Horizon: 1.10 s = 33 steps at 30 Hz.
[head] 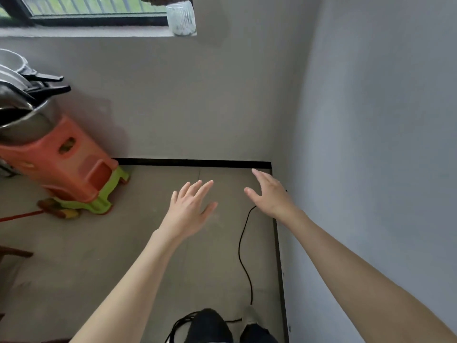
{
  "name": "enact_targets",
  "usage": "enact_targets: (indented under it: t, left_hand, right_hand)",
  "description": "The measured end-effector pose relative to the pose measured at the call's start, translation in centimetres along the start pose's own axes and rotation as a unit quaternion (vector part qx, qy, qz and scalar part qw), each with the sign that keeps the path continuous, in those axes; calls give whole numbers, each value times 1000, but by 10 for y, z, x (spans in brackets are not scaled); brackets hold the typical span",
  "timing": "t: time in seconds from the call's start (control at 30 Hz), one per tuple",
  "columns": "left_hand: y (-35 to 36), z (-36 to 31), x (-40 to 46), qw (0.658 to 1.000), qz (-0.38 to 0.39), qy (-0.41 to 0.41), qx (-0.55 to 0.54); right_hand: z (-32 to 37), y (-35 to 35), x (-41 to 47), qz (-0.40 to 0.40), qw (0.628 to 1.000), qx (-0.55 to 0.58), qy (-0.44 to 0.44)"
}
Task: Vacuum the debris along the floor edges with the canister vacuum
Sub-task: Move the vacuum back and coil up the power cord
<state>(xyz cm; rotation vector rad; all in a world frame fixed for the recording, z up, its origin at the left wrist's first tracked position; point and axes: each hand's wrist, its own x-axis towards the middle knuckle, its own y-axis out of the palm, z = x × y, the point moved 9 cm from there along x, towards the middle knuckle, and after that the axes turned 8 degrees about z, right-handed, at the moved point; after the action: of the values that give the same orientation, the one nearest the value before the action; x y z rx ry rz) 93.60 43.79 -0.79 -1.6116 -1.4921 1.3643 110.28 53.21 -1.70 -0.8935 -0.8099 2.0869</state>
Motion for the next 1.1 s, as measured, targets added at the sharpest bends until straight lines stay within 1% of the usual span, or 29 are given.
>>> enact_targets:
  t: [0.17,0.3,0.37,0.5,0.7,0.77,0.8,0.87,0.97,1.03,1.1]
  left_hand:
    - [-11,20,92,1000,22,13,6]
    - [-1,23,185,995,64,65,30]
    - [14,22,231,988,104,105,50]
    - [55,20,306,959,170,193,121]
    - [110,21,389,934,209,251,148]
    - [139,17,408,921,214,279,170]
    - [156,15,417,915,216,291,175]
    - [195,8,440,907,207,316,184]
    - [266,-5,471,896,208,348,180]
    - [313,-22,486,889,199,381,160]
    - [357,-40,499,883,189,410,127]
  right_hand:
    - [-17,-22,84,-10,998,-54,15]
    - [-51,-21,146,-1,989,-137,59]
    - [-72,-16,172,11,983,-158,97]
    - [-112,4,210,40,964,-195,178]
    - [-180,27,241,31,934,-224,276]
    - [-204,38,249,8,924,-261,278]
    - [-213,42,255,-33,919,-291,262]
    - [-237,56,269,-98,898,-358,234]
    - [-278,87,285,-145,865,-429,215]
    - [-305,104,292,-159,829,-489,220]
    - [-337,118,295,-140,795,-540,238]
